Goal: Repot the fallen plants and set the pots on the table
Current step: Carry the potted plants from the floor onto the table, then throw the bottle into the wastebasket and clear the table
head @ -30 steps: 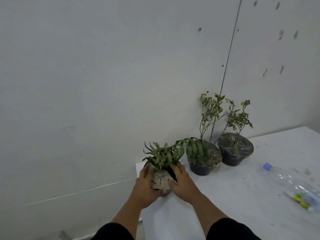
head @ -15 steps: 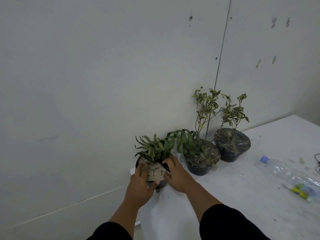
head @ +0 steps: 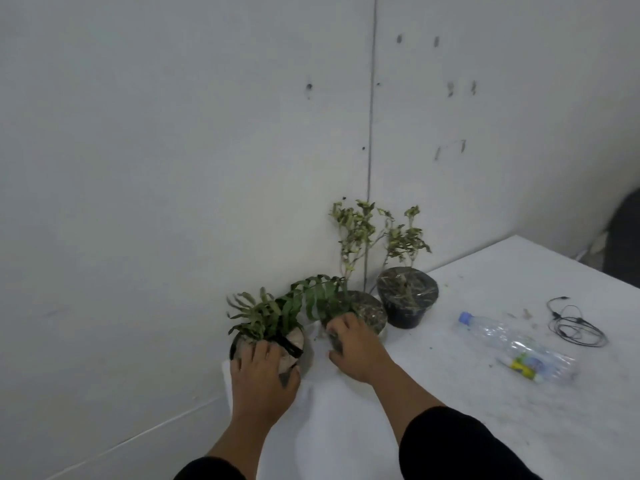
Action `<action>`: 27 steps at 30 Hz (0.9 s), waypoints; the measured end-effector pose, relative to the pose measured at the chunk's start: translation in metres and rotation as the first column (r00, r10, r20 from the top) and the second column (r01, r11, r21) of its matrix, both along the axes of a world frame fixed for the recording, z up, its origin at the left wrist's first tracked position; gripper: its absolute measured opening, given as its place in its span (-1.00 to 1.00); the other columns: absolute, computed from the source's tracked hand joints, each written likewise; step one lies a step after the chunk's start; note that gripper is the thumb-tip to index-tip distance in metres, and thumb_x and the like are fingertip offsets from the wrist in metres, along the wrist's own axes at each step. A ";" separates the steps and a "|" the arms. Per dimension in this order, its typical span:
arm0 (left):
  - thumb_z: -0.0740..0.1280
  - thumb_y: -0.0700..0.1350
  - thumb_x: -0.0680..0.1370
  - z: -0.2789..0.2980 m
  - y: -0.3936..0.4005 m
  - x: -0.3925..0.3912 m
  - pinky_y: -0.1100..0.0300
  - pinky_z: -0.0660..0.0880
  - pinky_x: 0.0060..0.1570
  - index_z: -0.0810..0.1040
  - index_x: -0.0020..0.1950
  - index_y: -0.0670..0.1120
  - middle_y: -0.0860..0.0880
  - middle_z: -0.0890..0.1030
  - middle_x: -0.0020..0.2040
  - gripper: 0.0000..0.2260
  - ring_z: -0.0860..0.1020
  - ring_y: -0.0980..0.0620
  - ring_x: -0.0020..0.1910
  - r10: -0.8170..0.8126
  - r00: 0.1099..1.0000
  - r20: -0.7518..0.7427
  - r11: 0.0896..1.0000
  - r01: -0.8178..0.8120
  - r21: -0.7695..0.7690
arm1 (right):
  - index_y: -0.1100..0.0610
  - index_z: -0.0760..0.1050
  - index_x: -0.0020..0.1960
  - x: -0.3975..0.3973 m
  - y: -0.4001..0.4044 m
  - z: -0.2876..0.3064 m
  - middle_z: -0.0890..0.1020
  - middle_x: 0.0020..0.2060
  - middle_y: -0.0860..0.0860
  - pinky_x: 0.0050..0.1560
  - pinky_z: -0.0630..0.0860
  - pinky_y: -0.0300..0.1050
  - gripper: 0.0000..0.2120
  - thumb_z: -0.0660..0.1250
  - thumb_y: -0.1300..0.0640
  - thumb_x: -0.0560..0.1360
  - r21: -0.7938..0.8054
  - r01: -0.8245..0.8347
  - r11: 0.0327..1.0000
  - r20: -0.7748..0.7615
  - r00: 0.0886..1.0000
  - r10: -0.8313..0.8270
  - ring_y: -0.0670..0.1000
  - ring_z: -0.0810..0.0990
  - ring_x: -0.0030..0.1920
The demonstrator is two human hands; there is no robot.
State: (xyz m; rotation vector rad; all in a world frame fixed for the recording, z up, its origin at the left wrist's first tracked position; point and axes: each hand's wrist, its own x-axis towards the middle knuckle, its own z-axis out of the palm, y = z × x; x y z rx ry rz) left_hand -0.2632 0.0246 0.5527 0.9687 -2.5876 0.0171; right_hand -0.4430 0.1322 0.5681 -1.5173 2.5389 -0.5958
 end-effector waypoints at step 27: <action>0.22 0.12 0.54 -0.013 0.332 -0.318 0.15 0.37 0.20 0.37 0.36 0.07 0.05 0.46 0.31 -0.60 0.44 0.00 0.23 -0.432 0.899 0.074 0.857 0.384 0.343 | -0.05 0.24 0.40 -0.246 0.401 -0.030 0.29 0.33 0.03 0.13 0.48 0.02 -0.40 0.35 -0.08 0.42 0.061 0.486 0.872 0.101 0.866 -0.489 0.11 0.34 0.27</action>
